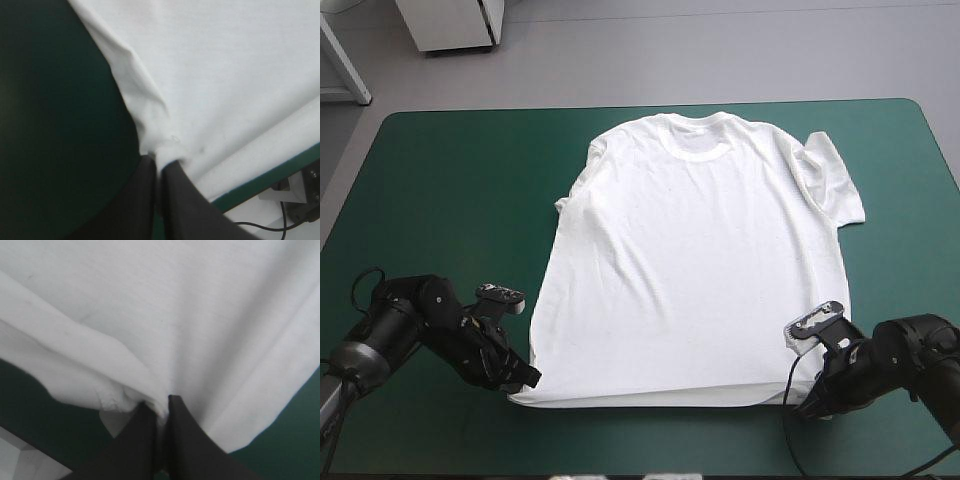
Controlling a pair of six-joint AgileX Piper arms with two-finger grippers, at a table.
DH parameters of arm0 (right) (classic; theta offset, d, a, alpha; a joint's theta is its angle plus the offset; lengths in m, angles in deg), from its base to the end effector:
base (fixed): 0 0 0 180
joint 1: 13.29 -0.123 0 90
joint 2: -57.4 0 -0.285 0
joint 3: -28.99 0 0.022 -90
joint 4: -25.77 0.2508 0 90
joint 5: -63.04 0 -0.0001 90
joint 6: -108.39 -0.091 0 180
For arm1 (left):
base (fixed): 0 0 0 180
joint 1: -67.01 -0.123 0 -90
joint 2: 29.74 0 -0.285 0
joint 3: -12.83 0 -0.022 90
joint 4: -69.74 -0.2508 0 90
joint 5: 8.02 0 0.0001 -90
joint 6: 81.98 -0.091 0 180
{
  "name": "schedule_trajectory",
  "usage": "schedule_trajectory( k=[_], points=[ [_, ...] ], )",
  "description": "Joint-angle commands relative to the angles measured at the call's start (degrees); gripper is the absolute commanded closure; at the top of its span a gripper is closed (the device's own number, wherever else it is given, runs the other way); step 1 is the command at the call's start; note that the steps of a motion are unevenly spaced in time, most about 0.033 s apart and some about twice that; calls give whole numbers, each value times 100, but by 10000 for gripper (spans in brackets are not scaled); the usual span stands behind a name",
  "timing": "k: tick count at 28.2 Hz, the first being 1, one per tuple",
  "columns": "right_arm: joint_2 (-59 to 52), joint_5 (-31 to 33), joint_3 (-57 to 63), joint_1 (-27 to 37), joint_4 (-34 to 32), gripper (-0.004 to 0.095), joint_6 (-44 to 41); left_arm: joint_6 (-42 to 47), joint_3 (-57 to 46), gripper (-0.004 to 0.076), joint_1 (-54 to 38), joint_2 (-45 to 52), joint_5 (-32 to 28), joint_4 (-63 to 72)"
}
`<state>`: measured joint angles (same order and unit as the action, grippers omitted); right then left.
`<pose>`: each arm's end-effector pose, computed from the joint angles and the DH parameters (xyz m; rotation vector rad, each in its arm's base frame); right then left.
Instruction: Fold the cloth
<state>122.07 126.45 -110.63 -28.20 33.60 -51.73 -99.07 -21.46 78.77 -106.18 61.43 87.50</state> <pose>0.1366 0.0478 0.2483 -0.8074 2.8166 0.1753 0.1676 -0.0614 0.2447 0.6057 3.0387 -0.4521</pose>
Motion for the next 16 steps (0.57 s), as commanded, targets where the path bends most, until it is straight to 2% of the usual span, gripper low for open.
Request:
schedule_trajectory(
  k=[1,3,5,6,7,8,10,11,13,16],
  points=[
    [-80,-38,-98,0,-197,924,-198,92,113,733,37,121,167,-77],
    [-80,-10,-98,0,-208,902,-211,92,113,718,37,121,312,-156],
    [-111,41,-98,0,-208,822,-188,110,113,664,37,121,472,-300],
    [-153,75,-98,0,-198,757,-188,172,113,617,37,146,472,-360],
    [-208,135,-98,0,-198,677,-188,172,113,533,37,210,472,-373],
    [-334,325,-110,0,-223,509,-188,185,113,430,37,286,472,-319],
    [-478,595,-142,0,-319,357,-245,353,113,316,37,449,472,-295],
    [-575,706,-175,0,-434,296,-362,427,113,284,37,556,472,-295],
    [-778,815,-321,0,-635,243,-545,550,113,244,37,852,472,-283],
    [-1087,815,-689,0,-726,259,-651,615,312,243,37,1331,456,-146]
  ],
)
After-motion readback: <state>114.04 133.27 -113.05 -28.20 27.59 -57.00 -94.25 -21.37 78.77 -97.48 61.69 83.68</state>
